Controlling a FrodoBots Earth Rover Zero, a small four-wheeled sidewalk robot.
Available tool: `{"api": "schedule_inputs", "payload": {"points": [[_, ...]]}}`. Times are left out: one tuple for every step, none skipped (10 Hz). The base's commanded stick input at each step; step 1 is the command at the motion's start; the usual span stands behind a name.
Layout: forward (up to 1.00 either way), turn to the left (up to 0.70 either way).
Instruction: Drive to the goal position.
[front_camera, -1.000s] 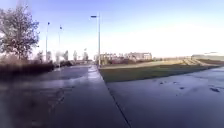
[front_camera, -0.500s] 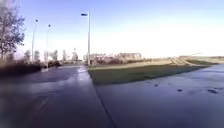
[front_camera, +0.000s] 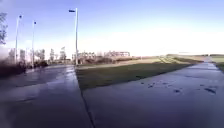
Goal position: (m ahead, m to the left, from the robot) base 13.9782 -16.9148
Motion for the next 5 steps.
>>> {"api": "schedule_inputs", "payload": {"points": [[0.70,-0.35],[0.70,-0.35],[0.70,-0.35],[0.70,-0.35],[0.70,-0.35]]}}
